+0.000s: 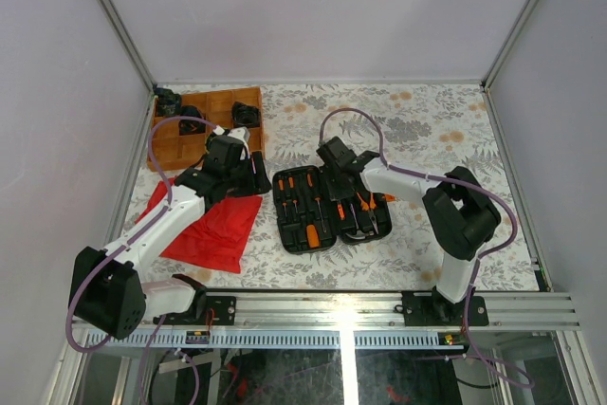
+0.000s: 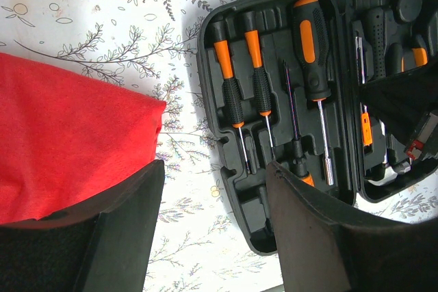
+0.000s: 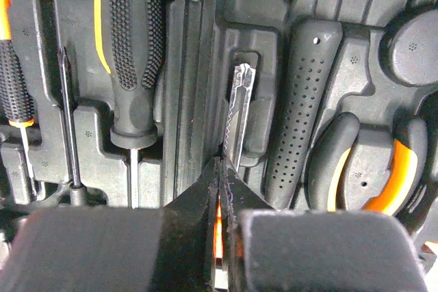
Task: Sort the tools into containers
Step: Place the engineering item in the storage box, then adjust the engineering item in the storage box, then close the storage box at the center of the board.
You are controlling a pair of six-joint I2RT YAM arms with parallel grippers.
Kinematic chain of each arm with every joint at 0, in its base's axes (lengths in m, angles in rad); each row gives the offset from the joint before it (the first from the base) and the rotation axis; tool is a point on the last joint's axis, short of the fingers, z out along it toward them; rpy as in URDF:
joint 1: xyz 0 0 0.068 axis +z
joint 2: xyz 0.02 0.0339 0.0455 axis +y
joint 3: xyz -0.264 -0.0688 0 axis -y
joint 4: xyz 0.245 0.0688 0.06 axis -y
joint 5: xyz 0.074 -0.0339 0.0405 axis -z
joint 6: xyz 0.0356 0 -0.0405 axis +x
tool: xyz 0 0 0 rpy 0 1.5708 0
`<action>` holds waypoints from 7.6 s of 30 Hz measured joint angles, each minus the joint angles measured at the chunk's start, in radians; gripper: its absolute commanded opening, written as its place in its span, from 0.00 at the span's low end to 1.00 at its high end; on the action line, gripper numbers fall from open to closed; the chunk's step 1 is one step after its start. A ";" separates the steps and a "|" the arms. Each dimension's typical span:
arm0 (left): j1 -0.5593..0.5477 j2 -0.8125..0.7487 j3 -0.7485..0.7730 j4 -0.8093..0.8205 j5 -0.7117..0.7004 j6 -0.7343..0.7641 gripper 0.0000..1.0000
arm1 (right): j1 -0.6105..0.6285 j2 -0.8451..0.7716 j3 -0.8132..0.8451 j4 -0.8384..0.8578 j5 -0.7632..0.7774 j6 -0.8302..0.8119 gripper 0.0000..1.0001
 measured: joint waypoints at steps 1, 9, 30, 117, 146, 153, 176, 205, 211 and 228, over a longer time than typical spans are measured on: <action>0.000 0.000 0.000 0.000 0.000 0.000 0.60 | 0.005 0.004 0.005 -0.006 0.012 0.000 0.00; 0.000 0.000 0.000 0.000 0.001 0.000 0.60 | 0.022 0.021 0.026 -0.034 0.048 -0.007 0.00; 0.000 0.000 -0.007 0.000 0.000 0.000 0.60 | 0.019 -0.023 0.069 -0.121 -0.030 -0.023 0.26; 0.000 0.000 -0.008 0.001 0.008 0.000 0.60 | -0.024 -0.131 0.004 -0.087 0.005 0.009 0.23; 0.000 0.000 -0.008 0.001 0.008 0.000 0.60 | -0.049 -0.091 -0.037 0.006 -0.138 0.011 0.10; 0.000 0.000 -0.008 0.001 0.008 0.000 0.60 | -0.049 -0.076 -0.036 0.006 -0.144 0.011 0.08; 0.000 0.000 -0.008 0.001 0.009 0.000 0.60 | -0.050 -0.048 0.000 -0.035 -0.169 0.003 0.13; 0.004 0.006 -0.112 0.096 0.135 -0.087 0.62 | -0.254 -0.499 -0.311 0.071 -0.001 0.016 0.44; 0.005 -0.005 -0.264 0.212 0.181 -0.167 0.62 | -0.426 -0.539 -0.385 0.074 -0.017 -0.003 0.44; 0.005 0.063 -0.431 0.578 0.296 -0.294 0.55 | -0.519 -0.325 -0.366 0.095 -0.128 -0.061 0.41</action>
